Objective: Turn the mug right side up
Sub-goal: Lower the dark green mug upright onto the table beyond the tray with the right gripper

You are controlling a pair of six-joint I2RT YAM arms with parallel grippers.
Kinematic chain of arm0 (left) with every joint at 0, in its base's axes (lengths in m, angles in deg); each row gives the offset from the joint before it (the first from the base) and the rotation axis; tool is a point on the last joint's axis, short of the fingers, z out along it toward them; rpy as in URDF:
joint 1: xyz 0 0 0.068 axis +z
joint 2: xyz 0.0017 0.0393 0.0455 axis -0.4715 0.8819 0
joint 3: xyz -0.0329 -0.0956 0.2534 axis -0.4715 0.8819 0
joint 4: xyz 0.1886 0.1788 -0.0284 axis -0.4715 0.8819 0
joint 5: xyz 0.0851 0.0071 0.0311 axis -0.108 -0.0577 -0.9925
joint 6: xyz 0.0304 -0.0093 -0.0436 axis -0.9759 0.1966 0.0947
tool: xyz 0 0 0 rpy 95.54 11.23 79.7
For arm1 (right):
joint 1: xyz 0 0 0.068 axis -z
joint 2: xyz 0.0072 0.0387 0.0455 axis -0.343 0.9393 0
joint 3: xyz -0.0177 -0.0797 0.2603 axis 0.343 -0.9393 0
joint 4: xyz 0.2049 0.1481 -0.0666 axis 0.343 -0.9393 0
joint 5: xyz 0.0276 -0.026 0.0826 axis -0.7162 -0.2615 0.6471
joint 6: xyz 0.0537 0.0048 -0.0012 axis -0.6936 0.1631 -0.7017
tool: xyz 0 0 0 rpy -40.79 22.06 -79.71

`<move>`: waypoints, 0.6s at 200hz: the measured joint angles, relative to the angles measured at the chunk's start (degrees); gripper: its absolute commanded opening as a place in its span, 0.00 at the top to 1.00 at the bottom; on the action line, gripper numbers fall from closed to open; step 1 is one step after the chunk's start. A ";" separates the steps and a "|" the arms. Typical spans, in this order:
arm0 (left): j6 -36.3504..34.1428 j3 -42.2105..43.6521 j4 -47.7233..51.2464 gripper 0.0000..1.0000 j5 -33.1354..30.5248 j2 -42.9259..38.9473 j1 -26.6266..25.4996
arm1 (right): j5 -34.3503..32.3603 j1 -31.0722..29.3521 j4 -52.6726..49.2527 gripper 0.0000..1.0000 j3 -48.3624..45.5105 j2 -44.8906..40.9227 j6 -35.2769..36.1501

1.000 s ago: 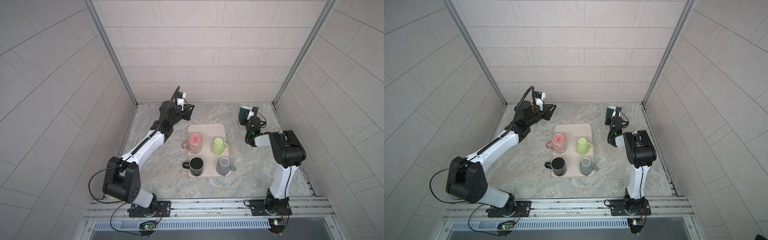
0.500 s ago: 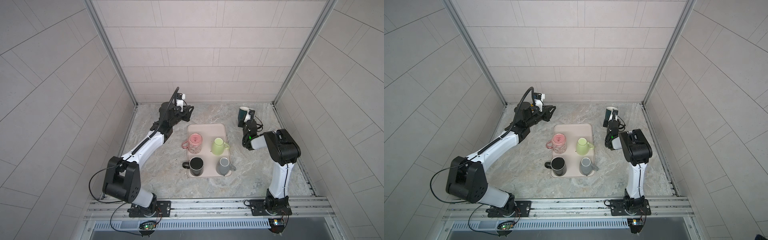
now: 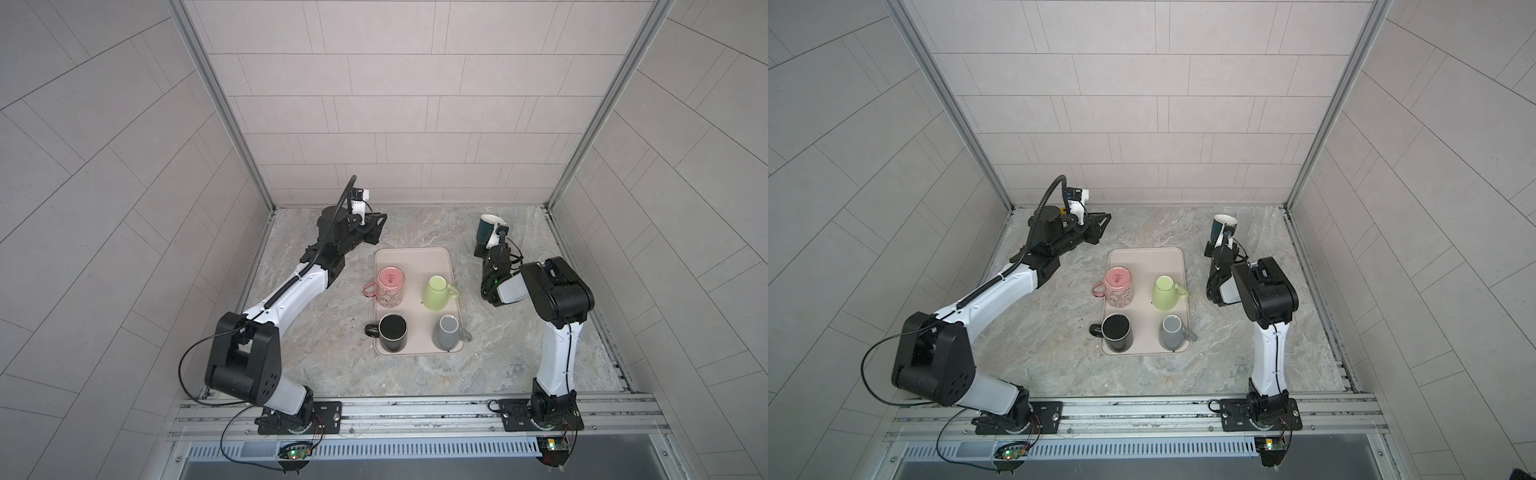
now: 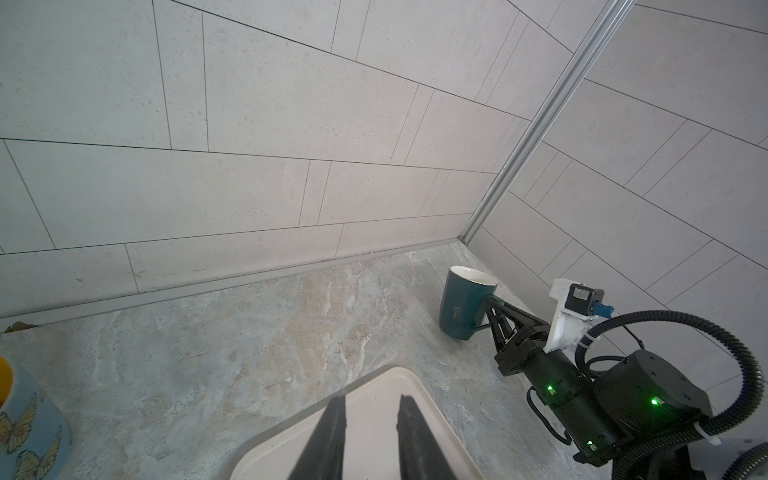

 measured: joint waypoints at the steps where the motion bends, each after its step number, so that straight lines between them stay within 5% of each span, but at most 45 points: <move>1: -0.02 0.02 -0.02 0.73 0.00 0.00 0.00 | -0.04 -0.02 0.04 1.00 -0.04 0.00 0.02; 120: 0.09 1.16 -0.79 0.73 0.20 -0.02 0.26 | -2.14 -1.09 1.22 0.74 -0.35 0.02 0.72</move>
